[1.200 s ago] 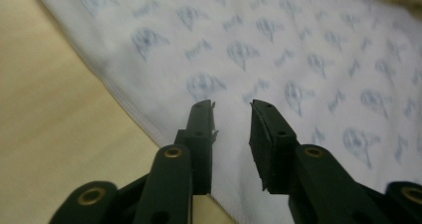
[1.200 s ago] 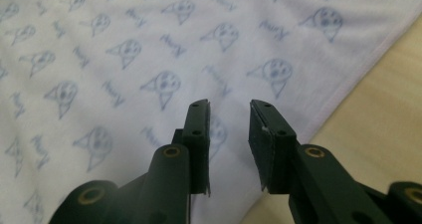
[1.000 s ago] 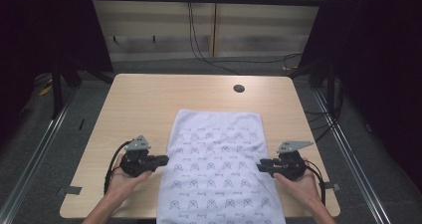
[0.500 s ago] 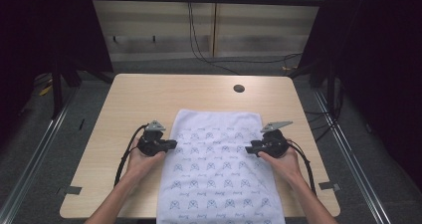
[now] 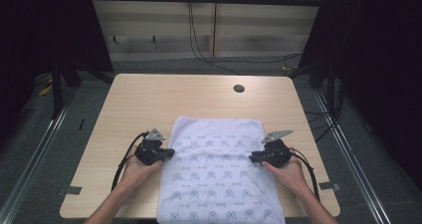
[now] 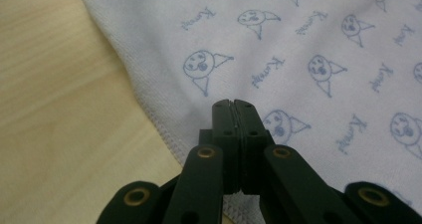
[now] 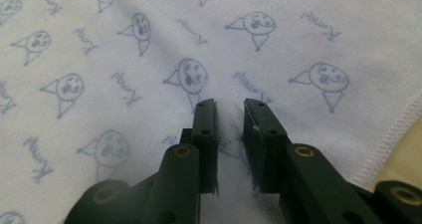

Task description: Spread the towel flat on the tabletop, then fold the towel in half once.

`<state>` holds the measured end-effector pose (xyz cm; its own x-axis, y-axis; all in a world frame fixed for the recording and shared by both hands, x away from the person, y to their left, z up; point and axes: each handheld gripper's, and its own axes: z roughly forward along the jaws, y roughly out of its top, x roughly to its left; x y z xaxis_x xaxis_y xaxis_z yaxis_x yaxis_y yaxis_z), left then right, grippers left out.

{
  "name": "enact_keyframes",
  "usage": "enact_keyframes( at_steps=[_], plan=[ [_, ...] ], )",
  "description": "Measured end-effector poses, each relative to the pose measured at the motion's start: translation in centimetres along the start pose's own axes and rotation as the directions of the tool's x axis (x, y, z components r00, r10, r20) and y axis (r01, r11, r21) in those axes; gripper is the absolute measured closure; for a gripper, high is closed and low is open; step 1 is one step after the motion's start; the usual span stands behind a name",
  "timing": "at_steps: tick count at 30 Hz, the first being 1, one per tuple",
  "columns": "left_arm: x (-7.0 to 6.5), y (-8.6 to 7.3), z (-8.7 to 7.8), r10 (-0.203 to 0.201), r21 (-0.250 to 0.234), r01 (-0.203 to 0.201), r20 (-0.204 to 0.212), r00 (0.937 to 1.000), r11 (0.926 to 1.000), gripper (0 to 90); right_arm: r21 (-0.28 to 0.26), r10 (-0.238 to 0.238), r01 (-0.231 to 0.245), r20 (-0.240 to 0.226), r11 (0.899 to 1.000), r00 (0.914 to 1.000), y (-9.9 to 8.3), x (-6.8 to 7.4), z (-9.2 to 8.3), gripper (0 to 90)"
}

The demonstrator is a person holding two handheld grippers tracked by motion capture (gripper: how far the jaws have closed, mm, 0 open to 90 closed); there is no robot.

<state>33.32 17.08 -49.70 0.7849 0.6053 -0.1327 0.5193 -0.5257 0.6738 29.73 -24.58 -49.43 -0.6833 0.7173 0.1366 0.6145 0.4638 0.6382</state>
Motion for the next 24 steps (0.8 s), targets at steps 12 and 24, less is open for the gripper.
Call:
enact_keyframes(
  at_steps=[12, 24],
  plan=[
    [-3.5, -2.6, -2.1, 0.039, 0.019, -0.040, 0.086, 0.9955, 0.9990, 85.6, 0.039, -0.026, 0.029, -0.077, 0.999, 0.9967, -3.1, 3.8, -2.5, 70.3],
    [0.7, 0.3, -2.7, -0.050, -0.101, 0.053, 0.031, 0.9983, 0.9935, 78.1, -0.102, 0.099, -0.092, 0.067, 0.990, 0.9928, 0.0, -3.1, -3.0, 66.7]
  ],
)
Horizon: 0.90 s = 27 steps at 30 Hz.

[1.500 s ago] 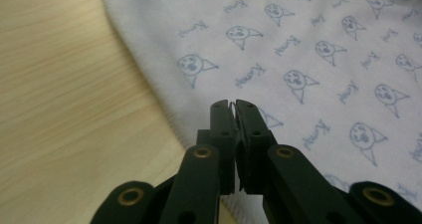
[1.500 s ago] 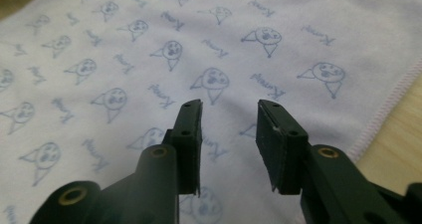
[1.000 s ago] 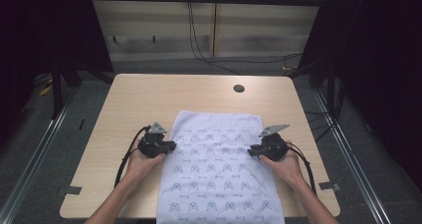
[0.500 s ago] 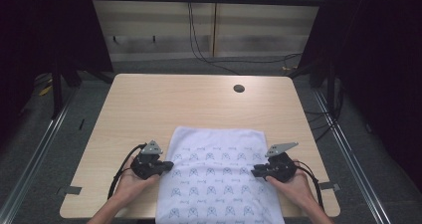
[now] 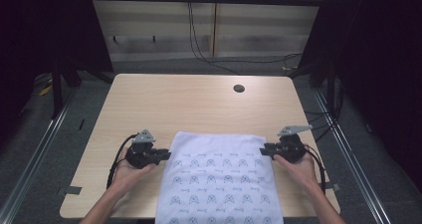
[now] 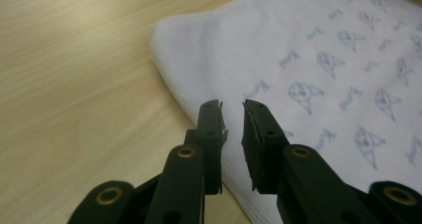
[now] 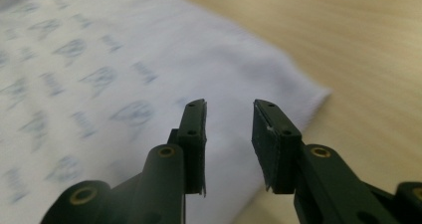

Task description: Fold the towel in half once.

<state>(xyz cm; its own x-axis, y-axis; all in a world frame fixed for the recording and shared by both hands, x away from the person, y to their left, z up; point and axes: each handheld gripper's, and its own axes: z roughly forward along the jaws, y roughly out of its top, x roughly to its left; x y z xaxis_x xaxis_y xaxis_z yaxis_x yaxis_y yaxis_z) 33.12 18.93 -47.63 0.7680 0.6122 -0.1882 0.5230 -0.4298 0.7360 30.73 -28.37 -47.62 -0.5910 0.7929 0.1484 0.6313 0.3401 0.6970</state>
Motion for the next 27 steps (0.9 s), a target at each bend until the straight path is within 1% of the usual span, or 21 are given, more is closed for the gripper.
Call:
enact_keyframes(
  at_steps=[1, 2, 3, 4, 5, 6, 7, 9, 11, 12, 13, 15, 16, 17, 18, 19, 20, 23, 24, 25, 27],
  plan=[
    [0.4, 0.3, 0.1, -0.004, -0.009, 0.004, -0.011, 0.9999, 1.0000, 78.1, -0.007, 0.002, -0.002, 0.016, 1.000, 0.9999, 0.3, -0.8, 0.5, 66.5],
    [0.9, 0.6, 0.2, -0.019, -0.023, 0.019, -0.012, 0.9997, 0.9996, 78.1, -0.010, 0.012, -0.012, 0.011, 1.000, 0.9999, 0.7, -1.6, 1.0, 65.8],
    [1.3, 0.8, 0.3, -0.027, -0.026, 0.026, -0.022, 0.9994, 0.9993, 78.1, -0.015, 0.024, -0.024, 0.024, 1.000, 0.9994, 1.0, -2.0, 1.4, 65.2],
    [1.8, 1.0, 0.4, -0.036, -0.032, 0.035, -0.033, 0.9988, 0.9989, 78.1, -0.019, 0.034, -0.033, 0.024, 0.999, 0.9991, 1.3, -2.4, 1.9, 65.5],
    [2.2, 1.2, 0.6, -0.052, -0.046, 0.050, -0.031, 0.9982, 0.9977, 78.3, -0.015, 0.031, -0.031, 0.019, 0.999, 0.9993, 1.5, -2.7, 2.3, 65.2],
    [2.6, 1.3, 0.7, -0.067, -0.049, 0.066, -0.034, 0.9971, 0.9966, 78.6, -0.011, 0.025, -0.025, 0.029, 1.000, 0.9993, 1.7, -2.8, 2.7, 64.0],
    [2.8, 1.5, 0.9, -0.064, -0.043, 0.063, -0.041, 0.9971, 0.9971, 78.6, -0.002, 0.034, -0.034, 0.037, 0.999, 0.9987, 1.8, -2.9, 3.1, 63.0],
    [3.1, 1.7, 1.5, -0.061, -0.030, 0.059, -0.059, 0.9964, 0.9978, 78.5, 0.009, 0.033, -0.033, 0.058, 0.999, 0.9978, 1.8, -3.1, 3.8, 61.6],
    [3.5, 1.7, 2.0, -0.085, -0.037, 0.083, -0.054, 0.9950, 0.9959, 77.1, 0.008, 0.042, -0.042, 0.060, 0.999, 0.9973, 1.6, -3.3, 4.2, 61.8],
    [3.6, 1.6, 2.3, -0.095, -0.041, 0.093, -0.067, 0.9932, 0.9948, 76.2, 0.004, 0.047, -0.048, 0.061, 0.999, 0.9970, 1.6, -3.2, 4.3, 62.0],
    [3.7, 1.6, 2.5, -0.092, -0.029, 0.090, -0.070, 0.9933, 0.9956, 75.1, 0.006, 0.041, -0.041, 0.064, 0.999, 0.9971, 1.6, -3.2, 4.3, 62.5],
    [3.9, 1.5, 2.8, -0.094, -0.029, 0.092, -0.087, 0.9918, 0.9954, 73.1, 0.026, 0.019, -0.021, 0.077, 0.999, 0.9969, 1.6, -2.9, 4.3, 67.6],
    [4.1, 1.6, 2.9, -0.106, -0.033, 0.104, -0.084, 0.9908, 0.9941, 71.9, 0.033, 0.015, -0.018, 0.074, 0.999, 0.9972, 1.6, -2.8, 4.3, 71.9],
    [4.3, 1.6, 3.1, -0.106, -0.031, 0.104, -0.090, 0.9903, 0.9941, 71.1, 0.034, 0.021, -0.023, 0.053, 0.999, 0.9984, 1.5, -2.7, 4.3, 76.0],
    [4.4, 1.7, 3.2, -0.124, -0.038, 0.121, -0.086, 0.9885, 0.9919, 68.9, 0.035, 0.015, -0.017, 0.057, 0.999, 0.9983, 1.4, -2.5, 4.2, 79.8],
    [4.5, 1.9, 3.4, -0.144, -0.048, 0.141, -0.062, 0.9877, 0.9889, 67.0, 0.036, 0.010, -0.012, 0.049, 0.999, 0.9987, 1.4, -2.5, 4.2, 81.8],
    [4.5, 2.0, 3.6, -0.146, -0.049, 0.144, -0.051, 0.9879, 0.9884, 66.0, 0.039, 0.011, -0.012, 0.038, 0.999, 0.9992, 1.3, -2.5, 4.2, 83.1],
    [3.7, 2.6, 4.6, -0.123, -0.026, 0.122, -0.038, 0.9917, 0.9922, 64.2, 0.044, 0.017, -0.019, 0.038, 0.999, 0.9991, 1.3, -2.6, 4.1, 84.1],
    [3.4, 2.6, 4.8, -0.108, -0.017, 0.107, -0.040, 0.9934, 0.9941, 63.4, 0.043, 0.017, -0.019, 0.038, 0.999, 0.9991, 1.3, -2.6, 4.1, 84.1],
    [3.1, 2.6, 5.1, -0.086, -0.007, 0.086, -0.051, 0.9950, 0.9963, 62.7, 0.043, 0.015, -0.017, 0.042, 0.999, 0.9990, 1.3, -2.6, 4.1, 84.1],
    [2.7, 2.5, 5.6, -0.060, 0.032, 0.062, -0.074, 0.9955, 0.9975, 62.6, 0.043, 0.015, -0.017, 0.045, 0.999, 0.9989, 1.3, -2.5, 4.1, 84.0]
  ],
)
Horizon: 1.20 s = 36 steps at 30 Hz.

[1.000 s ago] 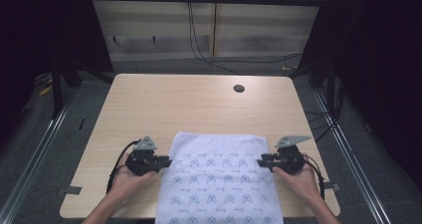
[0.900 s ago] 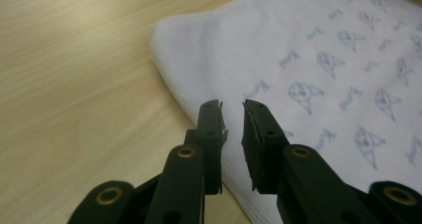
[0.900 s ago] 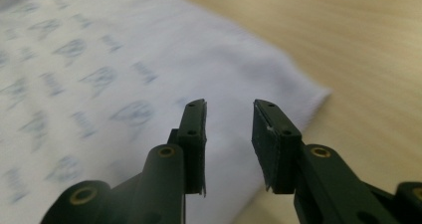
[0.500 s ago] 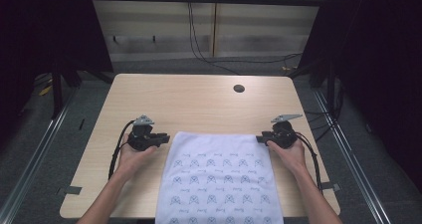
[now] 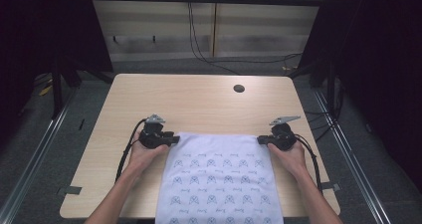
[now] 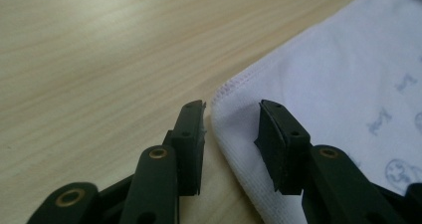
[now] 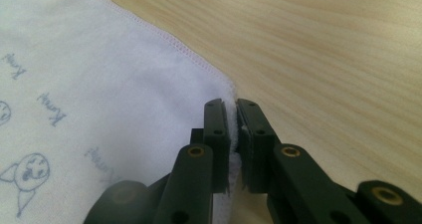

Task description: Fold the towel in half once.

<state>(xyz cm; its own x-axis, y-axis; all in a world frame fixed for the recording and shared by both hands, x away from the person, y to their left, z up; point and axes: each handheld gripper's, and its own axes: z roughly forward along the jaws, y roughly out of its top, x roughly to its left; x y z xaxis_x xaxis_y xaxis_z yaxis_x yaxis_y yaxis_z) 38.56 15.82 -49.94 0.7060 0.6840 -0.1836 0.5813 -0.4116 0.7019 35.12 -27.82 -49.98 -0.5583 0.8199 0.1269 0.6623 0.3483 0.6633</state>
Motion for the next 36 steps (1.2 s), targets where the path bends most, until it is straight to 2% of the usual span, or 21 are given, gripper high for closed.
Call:
enact_keyframes(
  at_steps=[1, 2, 4, 7, 8, 9, 12, 14, 16, 18, 20, 21, 23, 27, 30, 32, 33, 36],
  plan=[
    [-0.1, -0.1, 0.1, 0.012, 0.015, -0.012, -0.004, 0.9999, 0.9998, 61.7, -0.001, 0.000, 0.000, -0.001, 1.000, 1.0000, 0.0, 0.0, 0.0, 84.0],
    [-0.3, -0.2, 0.3, 0.011, 0.003, -0.011, -0.006, 0.9999, 0.9999, 60.9, -0.001, 0.000, 0.000, 0.000, 1.000, 1.0000, 0.0, 0.0, 0.0, 84.0],
    [-0.4, -0.1, 0.3, 0.021, 0.007, -0.021, -0.002, 0.9998, 0.9998, 59.6, -0.003, -0.001, 0.001, 0.000, 1.000, 1.0000, 0.0, 0.0, 0.0, 83.9],
    [-0.9, 0.1, 0.6, 0.059, 0.017, -0.059, -0.015, 0.9981, 0.9981, 59.7, -0.006, 0.001, -0.001, -0.001, 1.000, 1.0000, 0.0, 0.0, 0.0, 83.9],
    [-1.1, 0.2, 0.8, 0.074, 0.015, -0.073, -0.012, 0.9972, 0.9972, 60.9, -0.001, 0.002, -0.002, 0.003, 1.000, 1.0000, 0.0, 0.1, 0.0, 83.9],
    [-1.4, 0.3, 0.8, 0.109, 0.030, -0.108, -0.030, 0.9936, 0.9937, 62.4, -0.001, 0.002, -0.002, 0.002, 1.000, 1.0000, 0.0, 0.1, 0.0, 83.9],
    [-1.9, 0.4, 1.0, 0.137, 0.039, -0.136, -0.007, 0.9906, 0.9899, 74.8, -0.006, -0.002, 0.002, -0.007, 1.000, 1.0000, -0.1, 0.0, 0.0, 84.3],
    [-1.9, 0.3, 0.9, 0.128, 0.033, -0.128, 0.003, 0.9918, 0.9912, 81.3, -0.011, 0.010, -0.010, -0.023, 1.000, 0.9997, -0.2, 0.0, -0.1, 84.9],
    [-1.7, 0.3, 0.7, 0.107, 0.027, -0.107, 0.010, 0.9942, 0.9938, 83.1, -0.012, 0.015, -0.015, -0.031, 1.000, 0.9994, -0.2, 0.0, -0.2, 85.4],
    [-1.2, 0.3, 0.1, 0.077, 0.001, -0.077, 0.006, 0.9970, 0.9970, 83.7, -0.017, 0.011, -0.011, -0.042, 1.000, 0.9991, -0.2, 0.1, -0.4, 85.9],
    [-0.5, 0.4, -1.0, 0.038, -0.044, -0.036, 0.029, 0.9989, 0.9984, 83.8, -0.032, 0.013, -0.015, -0.063, 0.999, 0.9979, -0.1, 0.1, -0.9, 86.6],
    [-0.3, 0.5, -1.5, 0.035, -0.060, -0.034, 0.019, 0.9992, 0.9976, 83.8, -0.045, 0.002, -0.005, -0.077, 0.999, 0.9970, 0.1, 0.1, -1.3, 86.8],
    [-0.2, 0.7, -2.6, 0.038, -0.092, -0.036, 0.012, 0.9992, 0.9951, 83.8, -0.092, 0.010, -0.018, -0.093, 0.996, 0.9956, 0.6, 0.0, -2.3, 87.2],
    [-0.4, 1.2, -4.7, 0.038, -0.156, -0.035, 0.013, 0.9992, 0.9871, 83.8, -0.173, 0.015, -0.038, -0.132, 0.984, 0.9911, 1.5, 0.1, -4.1, 87.5],
    [-0.5, 2.0, -6.0, 0.049, -0.196, -0.047, 0.009, 0.9987, 0.9795, 83.8, -0.209, 0.000, -0.028, -0.132, 0.978, 0.9913, 2.0, 0.4, -4.9, 87.6],
    [-0.4, 3.0, -6.8, 0.055, -0.221, -0.054, 0.000, 0.9985, 0.9738, 83.8, -0.248, 0.009, -0.044, -0.140, 0.968, 0.9901, 2.8, 0.3, -5.7, 87.6],
    [-0.3, 3.5, -7.1, 0.047, -0.237, -0.044, 0.003, 0.9989, 0.9706, 83.8, -0.268, 0.004, -0.041, -0.136, 0.963, 0.9907, 3.4, 0.3, -6.1, 87.6],
    [0.0, 4.9, -8.1, 0.050, -0.276, -0.050, -0.008, 0.9987, 0.9600, 83.8, -0.322, -0.012, -0.031, -0.130, 0.946, 0.9914, 5.4, 0.2, -7.6, 87.6]
  ],
)
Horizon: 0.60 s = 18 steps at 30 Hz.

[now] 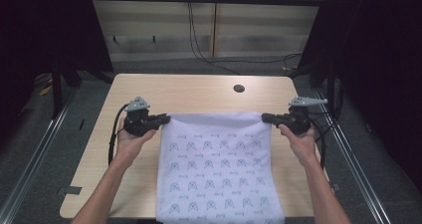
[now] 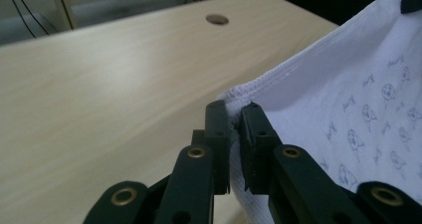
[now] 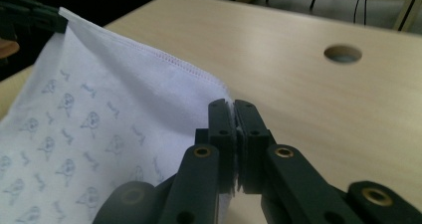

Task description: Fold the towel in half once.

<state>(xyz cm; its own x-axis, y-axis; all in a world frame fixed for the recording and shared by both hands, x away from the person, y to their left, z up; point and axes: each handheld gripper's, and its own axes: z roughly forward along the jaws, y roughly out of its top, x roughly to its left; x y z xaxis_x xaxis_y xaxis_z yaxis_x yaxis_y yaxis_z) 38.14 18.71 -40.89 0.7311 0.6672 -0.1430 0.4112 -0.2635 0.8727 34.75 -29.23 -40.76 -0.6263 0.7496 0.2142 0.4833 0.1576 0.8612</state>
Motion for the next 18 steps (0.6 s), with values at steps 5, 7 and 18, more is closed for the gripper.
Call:
enact_keyframes(
  at_steps=[5, 7, 18],
  plan=[
    [0.8, 1.6, -0.6, -0.014, -0.054, 0.014, 0.010, 0.9999, 0.9985, 83.9, -0.063, -0.014, 0.013, -0.013, 0.998, 0.9998, 2.9, -0.1, -0.9, 87.8],
    [1.0, 2.1, -0.6, -0.033, -0.061, 0.034, 0.023, 0.9992, 0.9976, 83.9, -0.085, -0.007, 0.005, -0.027, 0.996, 0.9996, 3.7, -0.2, -1.1, 87.9],
    [2.3, 8.5, -1.5, -0.019, -0.149, 0.021, 0.015, 0.9997, 0.9887, 83.9, -0.124, -0.024, 0.025, 0.009, 0.992, 0.9997, 9.5, -1.0, -1.7, 87.9]
  ],
)
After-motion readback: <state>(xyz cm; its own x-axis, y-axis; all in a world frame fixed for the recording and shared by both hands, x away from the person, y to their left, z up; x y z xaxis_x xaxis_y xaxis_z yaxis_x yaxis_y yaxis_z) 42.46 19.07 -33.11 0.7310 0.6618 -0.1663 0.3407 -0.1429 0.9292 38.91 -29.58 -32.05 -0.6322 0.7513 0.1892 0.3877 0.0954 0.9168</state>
